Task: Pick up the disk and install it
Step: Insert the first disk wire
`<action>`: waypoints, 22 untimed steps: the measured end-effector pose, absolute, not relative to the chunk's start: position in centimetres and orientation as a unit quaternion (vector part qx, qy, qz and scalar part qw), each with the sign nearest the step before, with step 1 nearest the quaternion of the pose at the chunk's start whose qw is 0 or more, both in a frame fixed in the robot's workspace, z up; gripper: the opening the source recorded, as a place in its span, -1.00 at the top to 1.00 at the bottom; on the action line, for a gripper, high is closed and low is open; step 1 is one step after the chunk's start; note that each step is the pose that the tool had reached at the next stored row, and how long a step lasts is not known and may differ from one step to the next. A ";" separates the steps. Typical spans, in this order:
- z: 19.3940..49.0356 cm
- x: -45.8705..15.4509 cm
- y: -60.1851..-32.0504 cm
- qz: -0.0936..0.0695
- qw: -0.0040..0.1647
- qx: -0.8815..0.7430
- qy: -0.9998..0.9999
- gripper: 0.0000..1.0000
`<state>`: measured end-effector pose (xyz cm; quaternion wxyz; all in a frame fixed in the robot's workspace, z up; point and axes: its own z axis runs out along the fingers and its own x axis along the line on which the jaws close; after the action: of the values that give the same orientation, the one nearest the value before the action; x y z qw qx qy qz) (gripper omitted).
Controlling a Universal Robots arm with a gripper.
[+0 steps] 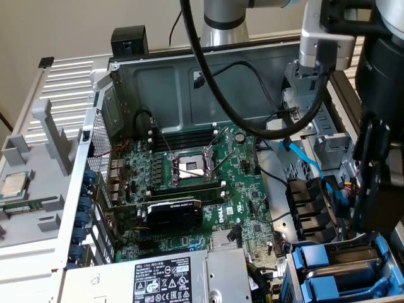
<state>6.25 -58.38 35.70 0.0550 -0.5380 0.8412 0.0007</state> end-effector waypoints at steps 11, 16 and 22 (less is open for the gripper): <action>35.2 6.2 -57.9 0.008 0.060 -0.527 0.848 -0.47; 35.0 6.2 -57.9 0.025 0.071 -0.519 0.851 -0.43; 35.0 6.1 -58.2 0.026 0.072 -0.512 0.856 -0.29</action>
<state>6.14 -58.25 34.98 0.0718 -0.5120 0.8556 0.0265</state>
